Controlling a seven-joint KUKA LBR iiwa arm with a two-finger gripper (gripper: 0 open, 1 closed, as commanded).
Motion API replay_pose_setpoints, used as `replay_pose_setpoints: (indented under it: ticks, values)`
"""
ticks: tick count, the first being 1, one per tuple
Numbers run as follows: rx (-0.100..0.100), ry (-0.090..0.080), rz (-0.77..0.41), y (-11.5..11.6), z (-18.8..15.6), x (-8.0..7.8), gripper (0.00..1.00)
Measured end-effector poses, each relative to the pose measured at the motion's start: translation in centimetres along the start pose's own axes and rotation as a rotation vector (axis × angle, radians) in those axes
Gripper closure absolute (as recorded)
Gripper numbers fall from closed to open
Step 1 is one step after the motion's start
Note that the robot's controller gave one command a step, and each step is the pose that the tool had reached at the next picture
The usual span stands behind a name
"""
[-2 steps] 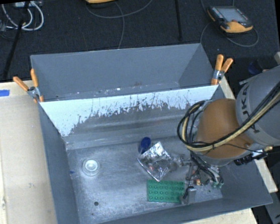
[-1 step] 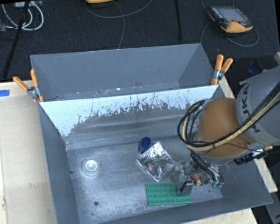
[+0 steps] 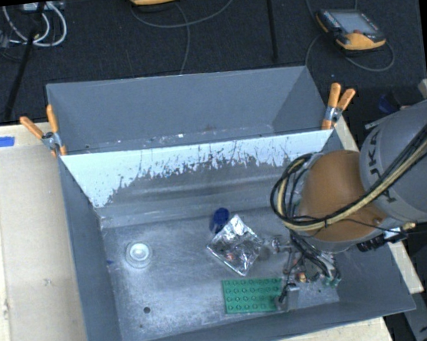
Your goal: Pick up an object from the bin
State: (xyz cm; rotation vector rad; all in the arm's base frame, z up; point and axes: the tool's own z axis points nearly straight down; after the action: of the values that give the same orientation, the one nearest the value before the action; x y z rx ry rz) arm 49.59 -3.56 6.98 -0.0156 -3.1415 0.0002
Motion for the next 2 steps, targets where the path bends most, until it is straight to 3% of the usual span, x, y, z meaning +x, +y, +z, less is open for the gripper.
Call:
replay_pose_setpoints:
  ticks: [1, 2]
  values:
    - [0.0, 0.0, -0.001, 0.0, -0.19, -0.06, 1.0]
    - [0.0, 0.0, -0.002, 0.0, 0.0, 0.0, 0.0]
